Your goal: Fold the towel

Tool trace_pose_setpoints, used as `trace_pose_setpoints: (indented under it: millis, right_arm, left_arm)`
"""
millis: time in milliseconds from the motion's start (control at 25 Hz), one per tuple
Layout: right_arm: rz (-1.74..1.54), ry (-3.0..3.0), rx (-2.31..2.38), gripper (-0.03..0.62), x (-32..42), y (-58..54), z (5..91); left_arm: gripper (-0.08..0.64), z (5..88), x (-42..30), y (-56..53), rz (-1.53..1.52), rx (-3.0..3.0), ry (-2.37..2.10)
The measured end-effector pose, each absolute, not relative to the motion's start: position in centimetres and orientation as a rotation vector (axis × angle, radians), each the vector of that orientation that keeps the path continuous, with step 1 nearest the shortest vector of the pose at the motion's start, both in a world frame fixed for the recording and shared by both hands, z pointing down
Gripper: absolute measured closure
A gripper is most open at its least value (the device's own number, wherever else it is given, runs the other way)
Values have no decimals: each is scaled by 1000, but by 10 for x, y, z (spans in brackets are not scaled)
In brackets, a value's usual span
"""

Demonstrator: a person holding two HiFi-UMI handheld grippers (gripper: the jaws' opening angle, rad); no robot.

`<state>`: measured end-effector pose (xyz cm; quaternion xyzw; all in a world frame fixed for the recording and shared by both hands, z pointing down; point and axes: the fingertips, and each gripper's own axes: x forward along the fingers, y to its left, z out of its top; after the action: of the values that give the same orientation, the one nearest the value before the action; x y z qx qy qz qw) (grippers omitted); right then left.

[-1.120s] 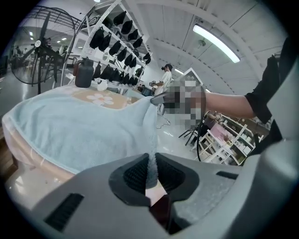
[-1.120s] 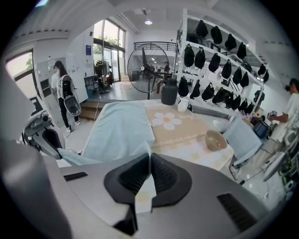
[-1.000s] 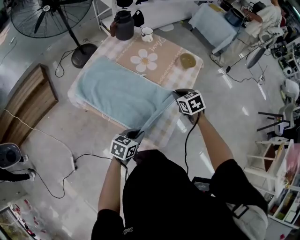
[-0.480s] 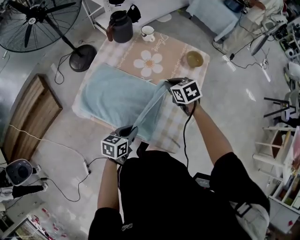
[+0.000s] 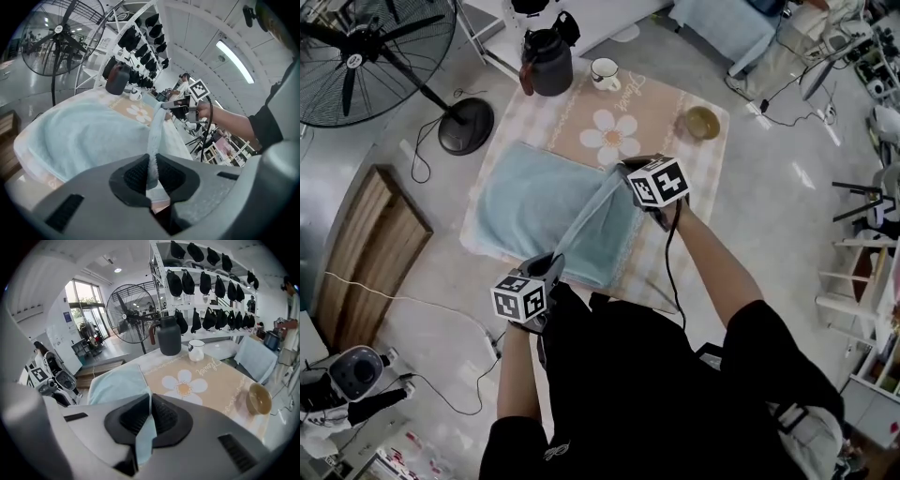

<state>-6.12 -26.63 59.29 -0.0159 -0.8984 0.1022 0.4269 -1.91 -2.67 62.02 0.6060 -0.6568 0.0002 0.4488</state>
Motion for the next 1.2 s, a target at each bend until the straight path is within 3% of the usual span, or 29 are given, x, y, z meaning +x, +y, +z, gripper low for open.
trace_pose_setpoints:
  millis: [640, 1200]
  right_arm:
    - [270, -2224, 23, 577, -200, -216, 595]
    - [215, -2166, -14, 577, -294, -175, 626]
  left_arm:
    - [520, 622, -158, 25, -99, 1507, -1572]
    - [520, 644, -226, 62, -126, 1479, -1544]
